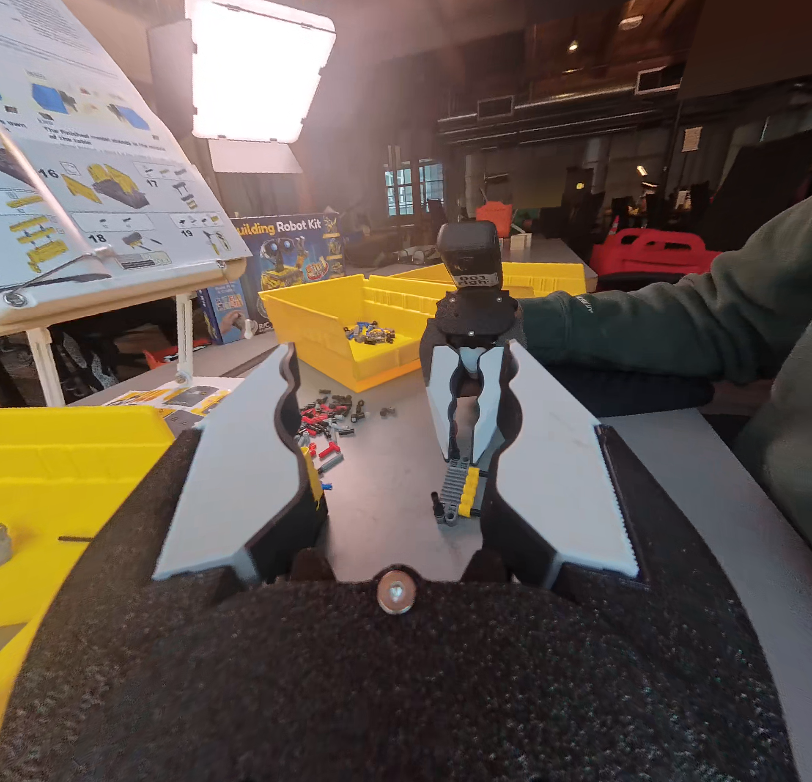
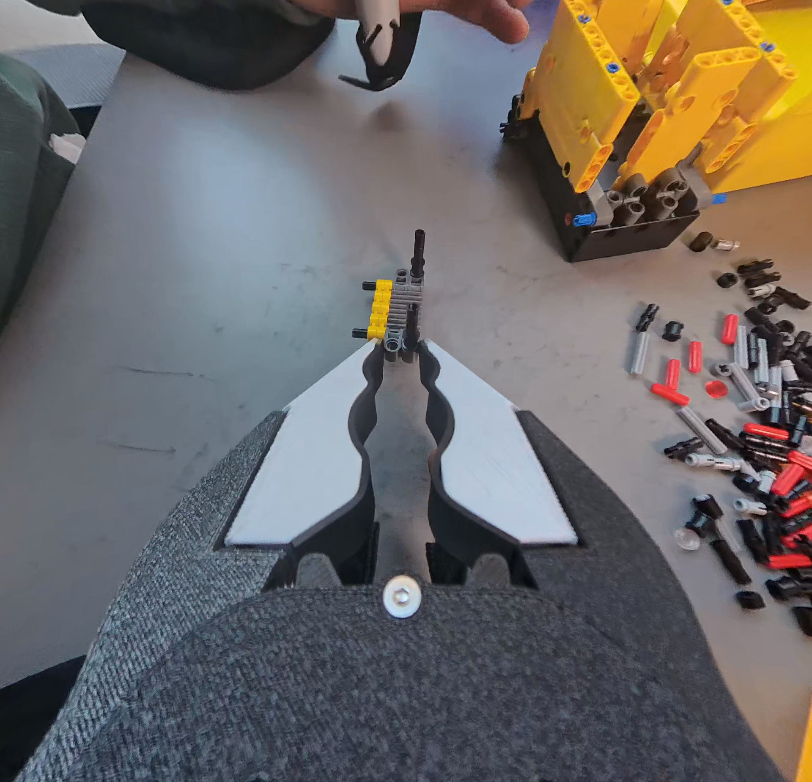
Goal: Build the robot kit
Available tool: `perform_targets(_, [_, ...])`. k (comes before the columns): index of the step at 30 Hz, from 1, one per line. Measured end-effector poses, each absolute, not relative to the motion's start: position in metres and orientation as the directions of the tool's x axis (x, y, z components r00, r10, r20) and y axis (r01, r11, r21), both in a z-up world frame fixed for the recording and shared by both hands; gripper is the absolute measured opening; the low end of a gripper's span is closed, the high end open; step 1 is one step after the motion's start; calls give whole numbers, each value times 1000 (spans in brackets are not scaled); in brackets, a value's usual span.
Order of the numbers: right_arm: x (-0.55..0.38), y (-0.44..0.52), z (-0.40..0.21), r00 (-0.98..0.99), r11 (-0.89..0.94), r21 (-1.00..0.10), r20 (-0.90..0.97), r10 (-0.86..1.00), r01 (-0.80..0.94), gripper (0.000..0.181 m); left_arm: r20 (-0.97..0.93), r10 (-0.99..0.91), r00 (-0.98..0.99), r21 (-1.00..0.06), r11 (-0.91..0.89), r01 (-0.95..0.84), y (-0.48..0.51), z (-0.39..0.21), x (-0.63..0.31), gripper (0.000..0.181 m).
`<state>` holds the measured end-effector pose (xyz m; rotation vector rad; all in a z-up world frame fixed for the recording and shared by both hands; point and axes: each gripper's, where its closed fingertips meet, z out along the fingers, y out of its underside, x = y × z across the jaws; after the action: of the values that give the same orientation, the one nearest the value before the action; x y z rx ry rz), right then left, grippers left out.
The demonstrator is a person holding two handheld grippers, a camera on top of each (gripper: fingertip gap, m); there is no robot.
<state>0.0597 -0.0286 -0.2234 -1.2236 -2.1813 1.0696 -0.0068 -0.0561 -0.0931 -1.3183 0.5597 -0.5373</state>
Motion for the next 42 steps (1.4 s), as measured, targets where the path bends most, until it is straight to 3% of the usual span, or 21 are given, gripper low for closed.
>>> perform_targets(6, [62, -35, -224, -546, 347, -786, 15, 838, 511, 15, -102, -617, 780, -984, 175, 10, -55, -95, -14, 42])
perform_targets(12, [62, -45, -226, -569, 362, -787, 16, 822, 500, 15, -179, -627, 758, -979, 36, -202, -49, -135, -6, 0])
perform_targets(15, [64, -47, -231, -580, 390, -773, 35, 814, 500, 15, -176, -659, 732, -933, -124, -337, -51, -171, 3, 3])
perform_targets(20, [64, -51, -226, -604, 393, -794, 42, 796, 463, 15, -159, -736, 658, -850, -237, -471, -59, -204, 20, 11])
perform_targets(27, [65, -51, -231, -604, 414, -774, 52, 796, 479, 15, -90, -779, 621, -837, -280, -471, -71, -208, 31, 2])
perform_targets(30, [66, -46, -232, -597, 427, -763, 68, 800, 486, 15, -32, -784, 620, -853, -302, -426, -75, -200, 34, 19])
perform_targets(34, [65, -47, -232, -604, 438, -766, 82, 793, 471, 15, 9, -790, 613, -827, -351, -439, -75, -211, 40, 29])
perform_targets(40, [63, -44, -232, -600, 486, -753, 154, 785, 443, 15, -140, -759, 636, -769, -322, -552, -63, -225, 37, 3])
perform_targets(42, [62, -42, -233, -596, 499, -746, 171, 784, 442, 15, -176, -752, 636, -760, -307, -573, -62, -225, 37, 3])
